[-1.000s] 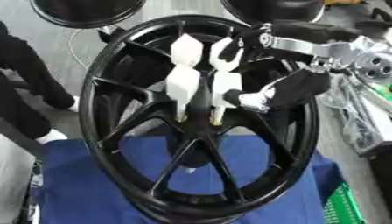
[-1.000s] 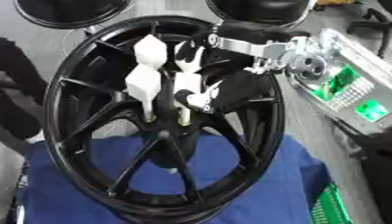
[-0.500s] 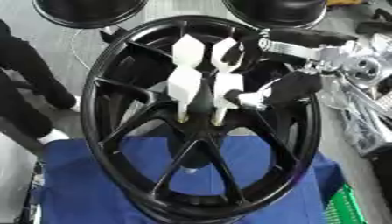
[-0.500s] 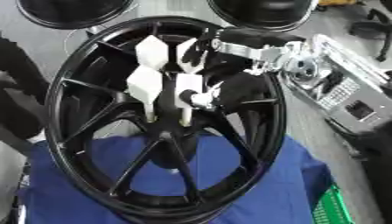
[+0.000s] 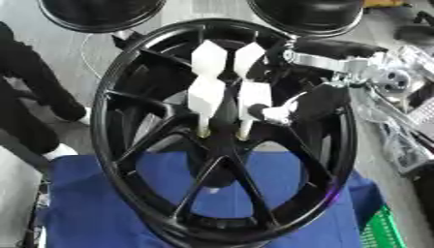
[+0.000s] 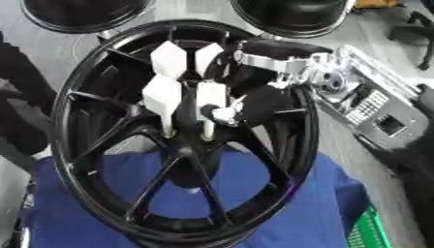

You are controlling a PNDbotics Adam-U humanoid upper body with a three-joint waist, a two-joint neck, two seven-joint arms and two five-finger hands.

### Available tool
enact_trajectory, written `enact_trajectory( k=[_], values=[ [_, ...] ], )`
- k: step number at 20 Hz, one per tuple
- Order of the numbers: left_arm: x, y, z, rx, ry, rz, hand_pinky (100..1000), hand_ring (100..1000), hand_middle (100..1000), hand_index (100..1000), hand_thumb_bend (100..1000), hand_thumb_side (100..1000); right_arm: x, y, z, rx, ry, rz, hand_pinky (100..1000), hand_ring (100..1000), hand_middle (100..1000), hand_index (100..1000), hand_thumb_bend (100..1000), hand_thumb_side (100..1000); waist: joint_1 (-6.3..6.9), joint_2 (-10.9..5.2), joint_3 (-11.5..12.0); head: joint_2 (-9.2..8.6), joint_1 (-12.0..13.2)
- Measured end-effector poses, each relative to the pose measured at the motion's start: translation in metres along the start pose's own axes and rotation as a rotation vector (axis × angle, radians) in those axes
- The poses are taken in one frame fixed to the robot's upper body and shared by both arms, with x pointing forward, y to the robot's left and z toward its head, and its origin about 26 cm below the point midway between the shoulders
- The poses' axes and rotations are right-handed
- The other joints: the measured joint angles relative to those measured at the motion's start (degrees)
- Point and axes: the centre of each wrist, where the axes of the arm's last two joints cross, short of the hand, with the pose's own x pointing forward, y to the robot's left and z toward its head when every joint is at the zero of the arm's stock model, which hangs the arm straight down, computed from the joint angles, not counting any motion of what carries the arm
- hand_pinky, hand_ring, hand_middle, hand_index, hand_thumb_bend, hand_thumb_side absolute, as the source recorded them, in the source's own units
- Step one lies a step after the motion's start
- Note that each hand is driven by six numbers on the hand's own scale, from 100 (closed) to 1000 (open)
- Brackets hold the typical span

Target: Pull the pin out of the wheel hub.

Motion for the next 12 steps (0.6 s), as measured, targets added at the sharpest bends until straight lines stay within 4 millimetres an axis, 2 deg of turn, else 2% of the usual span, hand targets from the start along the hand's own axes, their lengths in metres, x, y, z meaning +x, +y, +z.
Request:
enact_trajectory(
  k=[7,12],
  values=[
    [-0.0002,-0.0038,0.0006,-0.011,0.004,0.009,599,746,683,733,288,819,-0.0020,0.0036,-0.0045,0.011,0.003,-0.013,770,701,730,804,295,520,-0.09,0.03,0.4,-0.02,-0.1],
    [0.0007,-0.0047,-0.0002,-0.016,0.001,0.014,598,746,683,733,288,820,-0.0052,0.0083,-0.0076,0.023,0.013,-0.018,768,700,728,802,288,473,-0.16,0.12,0.7,-0.06,-0.2]
  ],
)
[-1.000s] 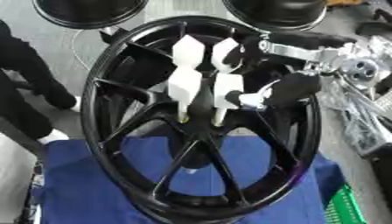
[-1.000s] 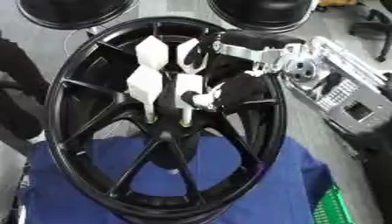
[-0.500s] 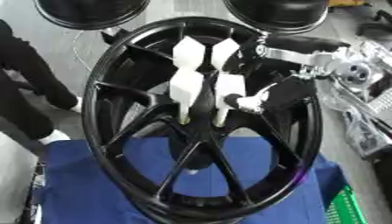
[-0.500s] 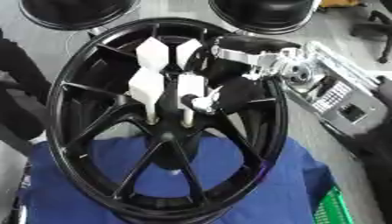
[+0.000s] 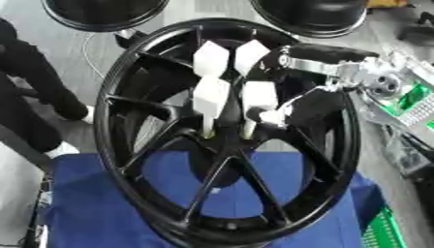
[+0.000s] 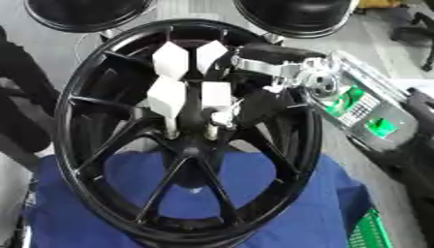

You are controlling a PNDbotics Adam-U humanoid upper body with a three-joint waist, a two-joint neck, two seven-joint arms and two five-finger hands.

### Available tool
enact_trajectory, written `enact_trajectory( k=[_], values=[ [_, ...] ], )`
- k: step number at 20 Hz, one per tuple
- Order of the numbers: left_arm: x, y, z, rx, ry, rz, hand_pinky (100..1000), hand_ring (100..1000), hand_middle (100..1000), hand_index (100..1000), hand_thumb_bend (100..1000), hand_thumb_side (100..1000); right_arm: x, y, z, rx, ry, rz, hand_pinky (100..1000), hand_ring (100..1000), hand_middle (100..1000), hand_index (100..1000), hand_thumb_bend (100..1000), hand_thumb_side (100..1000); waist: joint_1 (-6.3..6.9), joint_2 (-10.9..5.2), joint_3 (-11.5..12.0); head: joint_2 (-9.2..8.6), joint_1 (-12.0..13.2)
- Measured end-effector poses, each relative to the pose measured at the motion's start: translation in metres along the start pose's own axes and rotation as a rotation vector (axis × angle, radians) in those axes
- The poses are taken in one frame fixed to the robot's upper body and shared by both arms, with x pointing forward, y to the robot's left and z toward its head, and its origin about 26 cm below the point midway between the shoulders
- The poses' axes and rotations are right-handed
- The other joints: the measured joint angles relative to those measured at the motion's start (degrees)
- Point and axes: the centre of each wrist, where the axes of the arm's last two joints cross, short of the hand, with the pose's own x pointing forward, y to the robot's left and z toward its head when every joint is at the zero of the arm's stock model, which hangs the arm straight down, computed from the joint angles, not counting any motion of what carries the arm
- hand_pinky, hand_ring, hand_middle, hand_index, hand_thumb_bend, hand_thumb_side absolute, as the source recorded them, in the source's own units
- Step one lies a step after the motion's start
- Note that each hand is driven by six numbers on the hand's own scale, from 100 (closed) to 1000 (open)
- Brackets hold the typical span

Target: Pull the pin out of the wheel hub.

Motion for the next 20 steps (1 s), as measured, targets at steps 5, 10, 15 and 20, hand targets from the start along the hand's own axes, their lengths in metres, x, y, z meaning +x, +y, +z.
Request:
enact_trajectory(
  k=[5,10,15,20],
  values=[
    [0.0000,-0.0007,0.0001,-0.006,0.002,0.001,598,746,682,732,287,821,-0.0026,0.0012,-0.0020,0.007,0.006,-0.001,763,695,724,801,257,411,-0.01,0.01,0.1,-0.02,0.0],
    [-0.0002,-0.0016,0.0005,-0.011,0.003,0.000,597,746,679,732,286,822,-0.0042,0.0032,-0.0017,0.012,0.009,-0.006,764,698,728,804,242,388,0.00,0.02,0.0,-0.03,-0.1],
    [-0.0003,-0.0016,0.0005,-0.013,0.005,-0.001,597,746,678,732,286,822,-0.0055,0.0004,0.0013,0.004,0.015,-0.003,763,697,729,804,223,372,0.00,0.05,-0.2,-0.19,-0.1],
    [-0.0004,-0.0017,0.0006,-0.016,0.008,-0.001,596,746,676,731,286,822,-0.0039,-0.0056,0.0051,-0.006,0.017,-0.003,756,692,725,802,187,373,0.01,0.05,-0.3,-0.26,-0.1]
  ],
)
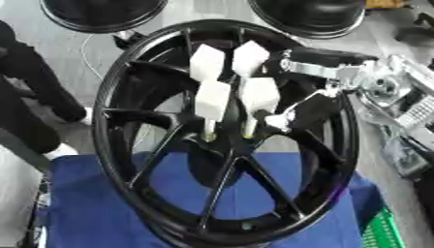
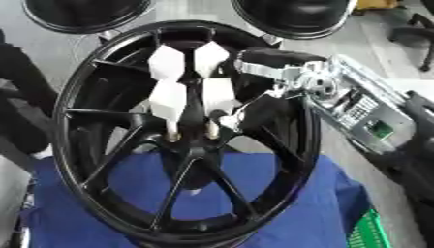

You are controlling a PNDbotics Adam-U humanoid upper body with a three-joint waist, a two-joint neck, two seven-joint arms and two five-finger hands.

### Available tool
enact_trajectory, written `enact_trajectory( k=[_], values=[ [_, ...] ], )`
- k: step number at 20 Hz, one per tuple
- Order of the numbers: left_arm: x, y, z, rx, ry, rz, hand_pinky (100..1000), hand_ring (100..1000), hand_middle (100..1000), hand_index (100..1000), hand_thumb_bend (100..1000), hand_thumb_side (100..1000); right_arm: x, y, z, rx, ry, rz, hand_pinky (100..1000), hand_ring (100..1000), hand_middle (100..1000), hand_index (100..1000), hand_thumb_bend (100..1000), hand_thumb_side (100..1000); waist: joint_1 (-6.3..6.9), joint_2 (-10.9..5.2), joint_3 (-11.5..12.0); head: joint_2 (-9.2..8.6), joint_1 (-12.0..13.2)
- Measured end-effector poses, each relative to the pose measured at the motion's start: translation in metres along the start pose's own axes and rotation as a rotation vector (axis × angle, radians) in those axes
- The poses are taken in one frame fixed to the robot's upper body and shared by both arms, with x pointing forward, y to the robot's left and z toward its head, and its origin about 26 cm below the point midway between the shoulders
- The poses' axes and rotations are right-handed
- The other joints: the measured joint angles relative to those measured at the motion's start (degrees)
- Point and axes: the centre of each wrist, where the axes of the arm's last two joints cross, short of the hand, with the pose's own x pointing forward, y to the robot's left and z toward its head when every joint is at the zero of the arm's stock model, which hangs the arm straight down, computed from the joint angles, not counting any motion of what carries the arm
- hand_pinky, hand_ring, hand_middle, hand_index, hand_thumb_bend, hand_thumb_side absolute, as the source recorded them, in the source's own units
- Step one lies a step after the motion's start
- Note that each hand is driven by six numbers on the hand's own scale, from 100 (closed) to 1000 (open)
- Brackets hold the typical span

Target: Pull the pin out of the wheel hub.

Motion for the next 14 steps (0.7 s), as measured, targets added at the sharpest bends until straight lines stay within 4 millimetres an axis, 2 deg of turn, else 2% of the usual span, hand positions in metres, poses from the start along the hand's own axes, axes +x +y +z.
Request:
enact_trajectory(
  k=[4,7,10,12,14],
  values=[
    [0.0000,0.0000,0.0000,0.000,0.000,0.000,596,747,676,731,285,823,0.0015,-0.0003,0.0006,0.008,-0.001,-0.018,748,680,708,787,163,371,0.01,0.00,0.0,-0.16,0.0],
    [0.0000,0.0000,0.0000,0.000,0.000,0.000,596,747,675,731,283,824,0.0019,-0.0004,0.0007,0.013,0.001,-0.035,758,725,691,769,132,340,0.01,0.00,0.0,-0.17,0.0],
    [-0.0001,-0.0003,0.0001,-0.001,0.000,0.000,596,748,674,731,281,825,0.0022,-0.0008,0.0005,0.018,0.001,-0.057,749,714,590,679,100,258,0.06,0.04,0.0,-0.19,-0.1],
    [-0.0001,-0.0006,0.0002,-0.003,0.001,0.000,597,748,673,730,279,827,0.0030,-0.0018,0.0003,0.018,-0.002,-0.071,734,672,506,591,100,188,0.17,0.20,0.0,-0.19,-0.3],
    [-0.0001,-0.0007,0.0002,-0.003,0.001,0.000,597,747,673,729,277,829,0.0037,-0.0021,-0.0001,0.014,-0.004,-0.085,723,641,476,560,100,190,0.28,0.31,0.0,-0.19,-0.4]
  ],
)
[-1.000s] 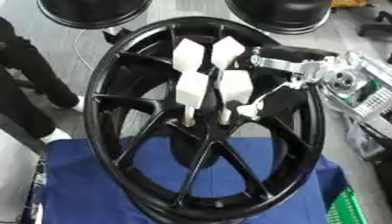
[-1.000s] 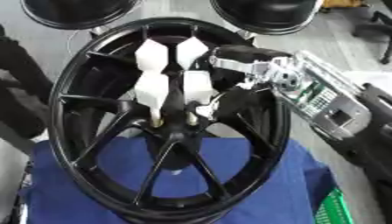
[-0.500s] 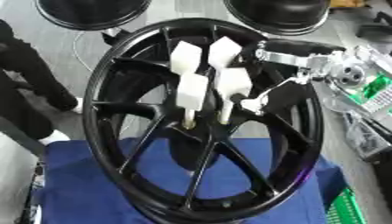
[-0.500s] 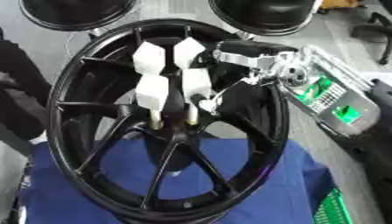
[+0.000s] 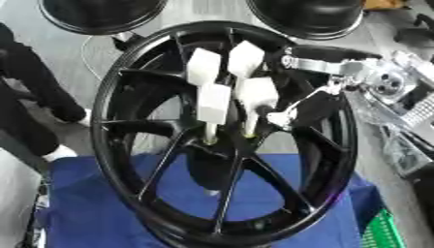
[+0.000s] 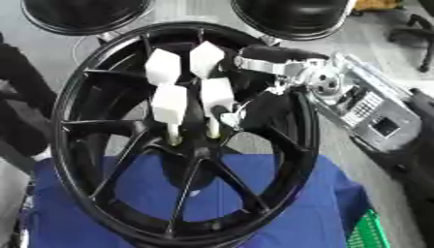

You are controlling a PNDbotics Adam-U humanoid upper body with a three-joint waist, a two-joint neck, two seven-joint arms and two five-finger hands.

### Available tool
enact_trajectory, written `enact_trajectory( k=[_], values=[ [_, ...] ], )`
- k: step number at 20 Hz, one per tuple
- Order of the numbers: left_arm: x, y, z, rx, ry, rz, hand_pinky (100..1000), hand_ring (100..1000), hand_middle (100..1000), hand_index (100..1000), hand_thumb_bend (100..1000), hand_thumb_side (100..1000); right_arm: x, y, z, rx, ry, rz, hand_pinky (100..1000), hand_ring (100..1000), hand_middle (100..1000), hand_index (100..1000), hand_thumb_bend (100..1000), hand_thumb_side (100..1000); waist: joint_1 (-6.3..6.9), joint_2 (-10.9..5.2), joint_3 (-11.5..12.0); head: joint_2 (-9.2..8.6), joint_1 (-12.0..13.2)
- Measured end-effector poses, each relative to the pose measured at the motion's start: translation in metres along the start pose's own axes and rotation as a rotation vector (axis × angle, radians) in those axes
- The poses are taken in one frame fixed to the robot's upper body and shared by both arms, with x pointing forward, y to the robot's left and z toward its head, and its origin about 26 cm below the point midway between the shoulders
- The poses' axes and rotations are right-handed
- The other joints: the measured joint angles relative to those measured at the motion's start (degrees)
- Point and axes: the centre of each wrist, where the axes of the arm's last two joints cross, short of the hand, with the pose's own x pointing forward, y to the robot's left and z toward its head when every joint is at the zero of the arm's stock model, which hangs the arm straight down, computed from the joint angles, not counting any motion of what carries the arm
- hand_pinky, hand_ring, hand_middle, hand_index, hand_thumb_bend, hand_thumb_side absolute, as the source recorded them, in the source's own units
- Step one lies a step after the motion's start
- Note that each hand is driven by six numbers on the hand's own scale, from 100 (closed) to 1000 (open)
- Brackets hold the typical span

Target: Pull the pin out of the wheel hub.

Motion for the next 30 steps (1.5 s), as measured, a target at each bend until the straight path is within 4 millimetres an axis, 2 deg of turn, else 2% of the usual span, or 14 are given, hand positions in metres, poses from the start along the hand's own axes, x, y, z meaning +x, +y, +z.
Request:
enact_trajectory(
  k=[10,12,17,24,30],
  values=[
    [0.000,0.000,0.000,0.000,0.000,0.000,597,749,673,728,275,829,0.002,0.001,0.000,-0.020,-0.008,-0.083,707,622,448,534,100,206,0.00,0.02,-0.1,0.02,0.0],
    [0.000,0.000,0.000,0.000,0.001,0.000,597,749,673,727,274,829,0.007,-0.003,0.002,-0.028,-0.028,-0.089,685,596,440,529,100,173,-0.02,0.02,-0.2,0.03,0.0],
    [-0.001,0.001,0.001,0.002,0.004,-0.002,597,748,672,726,273,830,0.021,-0.017,0.020,-0.056,-0.087,-0.072,666,539,411,514,100,100,-0.49,-0.01,-0.5,0.04,0.3],
    [-0.002,0.001,0.002,0.002,0.008,-0.006,597,747,670,727,273,829,0.033,-0.027,0.046,-0.093,-0.145,-0.074,655,515,393,506,100,100,-0.65,-0.19,-0.9,0.04,0.6],
    [-0.006,0.003,0.003,0.009,0.022,-0.016,597,748,670,727,271,833,0.034,-0.051,0.075,-0.243,-0.204,-0.091,662,512,396,509,100,100,-0.65,-0.34,-1.6,0.04,1.0]
  ],
)
